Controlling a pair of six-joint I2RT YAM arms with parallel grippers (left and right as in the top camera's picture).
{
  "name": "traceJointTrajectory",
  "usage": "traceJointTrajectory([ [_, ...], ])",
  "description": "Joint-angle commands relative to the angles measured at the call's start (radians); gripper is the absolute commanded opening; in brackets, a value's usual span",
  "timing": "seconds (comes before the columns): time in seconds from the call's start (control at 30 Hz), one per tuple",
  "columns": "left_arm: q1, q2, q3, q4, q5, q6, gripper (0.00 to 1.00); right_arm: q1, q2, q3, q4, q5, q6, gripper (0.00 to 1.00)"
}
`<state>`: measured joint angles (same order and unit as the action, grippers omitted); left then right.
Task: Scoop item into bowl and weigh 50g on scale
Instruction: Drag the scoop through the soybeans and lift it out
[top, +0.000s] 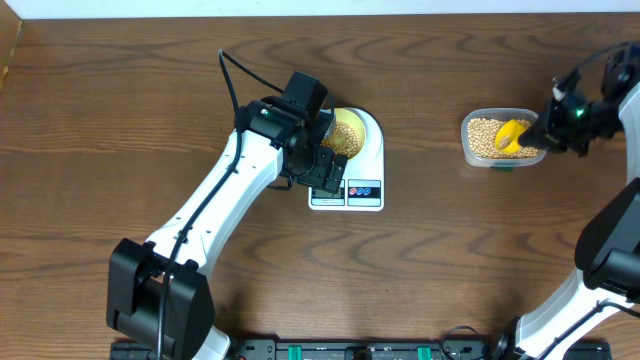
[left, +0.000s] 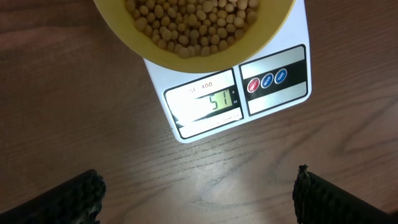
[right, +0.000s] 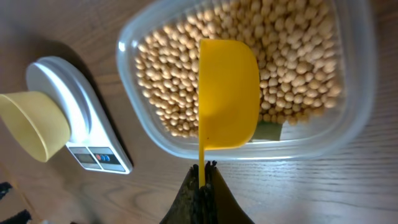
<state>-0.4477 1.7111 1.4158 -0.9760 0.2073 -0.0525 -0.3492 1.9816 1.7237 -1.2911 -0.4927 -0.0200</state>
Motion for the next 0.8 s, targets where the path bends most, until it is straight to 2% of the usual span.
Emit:
traceJointTrajectory([
  [0.0, 0.003, 0.008, -0.002, -0.002, -0.002, -0.006, 0.98, 0.009, -0.007, 0.08, -0.019, 0.017, -0.018, 0.01],
  [0.13, 0.003, 0.008, -0.002, -0.002, -0.002, -0.006, 0.98, 0.039, -0.007, 0.113, -0.047, 0.077, -0.018, 0.01],
  [0.77, 0.003, 0.008, -0.002, -0.002, -0.002, -0.006, 0.98, 0.22, -0.007, 0.114, -0.071, 0.637, 0.008, 0.01],
])
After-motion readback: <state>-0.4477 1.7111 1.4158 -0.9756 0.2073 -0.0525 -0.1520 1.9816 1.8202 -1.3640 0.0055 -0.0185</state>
